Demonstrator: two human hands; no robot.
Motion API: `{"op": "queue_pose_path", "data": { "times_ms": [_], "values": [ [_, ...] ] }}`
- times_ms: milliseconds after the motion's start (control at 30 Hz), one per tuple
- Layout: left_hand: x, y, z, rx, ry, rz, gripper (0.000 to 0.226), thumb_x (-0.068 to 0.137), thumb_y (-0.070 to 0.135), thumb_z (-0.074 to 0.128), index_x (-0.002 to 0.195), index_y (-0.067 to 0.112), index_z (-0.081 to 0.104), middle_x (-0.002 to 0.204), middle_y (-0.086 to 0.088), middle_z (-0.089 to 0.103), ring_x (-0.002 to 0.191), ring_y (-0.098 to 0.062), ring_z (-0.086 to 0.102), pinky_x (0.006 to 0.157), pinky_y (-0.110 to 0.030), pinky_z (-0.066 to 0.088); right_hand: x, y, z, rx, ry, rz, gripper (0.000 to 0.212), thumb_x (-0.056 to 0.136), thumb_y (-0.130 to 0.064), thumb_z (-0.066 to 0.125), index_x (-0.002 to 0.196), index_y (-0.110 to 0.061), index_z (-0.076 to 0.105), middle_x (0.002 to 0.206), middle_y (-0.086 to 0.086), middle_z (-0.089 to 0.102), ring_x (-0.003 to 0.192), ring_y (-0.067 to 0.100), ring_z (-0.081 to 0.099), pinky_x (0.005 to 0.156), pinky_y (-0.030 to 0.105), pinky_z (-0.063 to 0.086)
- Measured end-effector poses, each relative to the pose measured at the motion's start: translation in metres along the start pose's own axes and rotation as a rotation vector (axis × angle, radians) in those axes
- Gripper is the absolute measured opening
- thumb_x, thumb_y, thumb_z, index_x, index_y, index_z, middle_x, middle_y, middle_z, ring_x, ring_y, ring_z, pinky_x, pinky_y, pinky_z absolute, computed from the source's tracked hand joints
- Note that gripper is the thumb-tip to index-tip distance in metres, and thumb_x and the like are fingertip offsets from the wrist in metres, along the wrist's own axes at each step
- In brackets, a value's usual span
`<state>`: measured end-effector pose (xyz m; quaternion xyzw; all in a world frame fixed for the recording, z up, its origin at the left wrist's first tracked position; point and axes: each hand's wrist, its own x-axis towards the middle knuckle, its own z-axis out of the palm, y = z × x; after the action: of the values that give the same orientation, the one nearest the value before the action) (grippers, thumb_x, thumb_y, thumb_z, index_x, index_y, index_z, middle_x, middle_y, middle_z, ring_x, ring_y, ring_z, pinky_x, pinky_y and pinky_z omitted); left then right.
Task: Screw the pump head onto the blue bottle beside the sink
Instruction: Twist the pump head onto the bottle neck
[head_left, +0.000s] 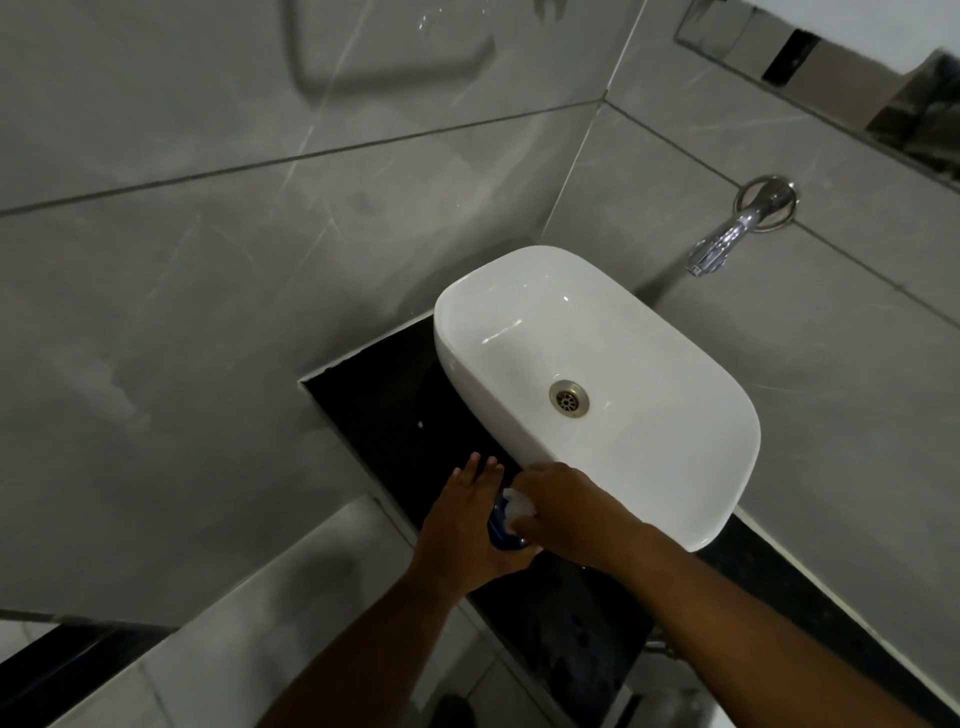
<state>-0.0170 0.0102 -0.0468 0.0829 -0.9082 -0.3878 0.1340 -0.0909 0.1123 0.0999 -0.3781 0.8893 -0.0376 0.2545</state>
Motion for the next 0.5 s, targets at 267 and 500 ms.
{"op": "queue_pose_path", "data": {
  "times_ms": [267,500],
  "values": [
    [-0.001,0.004,-0.002,-0.008,0.046,-0.003,0.1,0.061,0.07,0.065,0.134,0.004,0.048,0.138,-0.015,0.054,0.137,-0.031,0.036,0.107,-0.058,0.038,-0.01,0.0,0.005,0.257,0.106,0.137,0.025,0.074,-0.03,0.073,0.097,-0.022,0.07,0.098,0.0,0.069,0.087,0.017,0.066,0.079,0.035,0.057],
    [0.0,0.006,-0.007,0.026,-0.055,-0.05,0.109,0.059,0.081,0.061,0.142,0.014,0.038,0.147,-0.009,0.044,0.144,-0.023,0.022,0.116,-0.049,0.026,-0.022,0.002,-0.013,0.089,0.122,-0.038,0.034,0.084,-0.025,0.064,0.118,-0.031,0.062,0.109,0.0,0.06,0.097,0.019,0.06,0.084,0.033,0.052]
  ]
}}
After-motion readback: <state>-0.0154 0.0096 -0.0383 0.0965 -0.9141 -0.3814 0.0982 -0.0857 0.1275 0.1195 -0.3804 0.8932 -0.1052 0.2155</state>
